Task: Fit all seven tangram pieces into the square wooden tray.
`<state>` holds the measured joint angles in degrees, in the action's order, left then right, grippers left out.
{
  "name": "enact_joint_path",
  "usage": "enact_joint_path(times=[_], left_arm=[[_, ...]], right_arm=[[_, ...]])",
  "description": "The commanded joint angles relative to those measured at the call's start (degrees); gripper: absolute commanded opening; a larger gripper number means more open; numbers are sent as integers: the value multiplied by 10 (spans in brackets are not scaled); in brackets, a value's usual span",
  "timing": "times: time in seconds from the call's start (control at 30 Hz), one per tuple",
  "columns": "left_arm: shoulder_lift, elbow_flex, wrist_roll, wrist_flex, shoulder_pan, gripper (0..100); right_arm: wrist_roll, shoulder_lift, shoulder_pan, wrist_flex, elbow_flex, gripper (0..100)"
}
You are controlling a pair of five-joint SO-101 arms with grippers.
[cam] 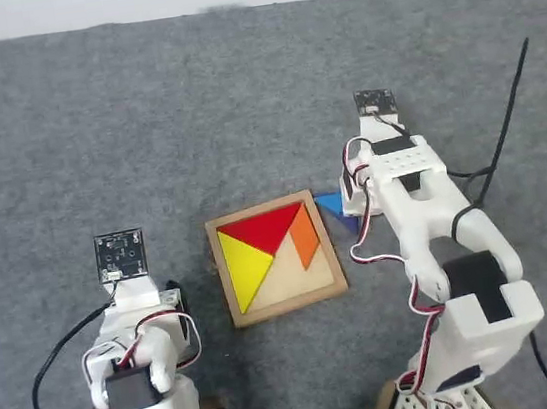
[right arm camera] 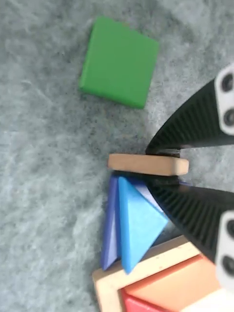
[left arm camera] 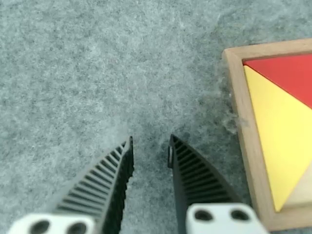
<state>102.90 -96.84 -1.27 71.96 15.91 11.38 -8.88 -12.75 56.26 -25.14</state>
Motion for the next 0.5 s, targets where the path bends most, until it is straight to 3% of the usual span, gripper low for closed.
enact_joint_path(times=[0.0,0.33,0.47], left_arm=[[8,3,3,1,4,111],[8,3,3,1,4,111],[8,3,3,1,4,111]], right_arm=[[-10,65,-16,34,26,7],[-47,189,-197,-3,-52,7],[-47,148,-207,-10,-52,7]])
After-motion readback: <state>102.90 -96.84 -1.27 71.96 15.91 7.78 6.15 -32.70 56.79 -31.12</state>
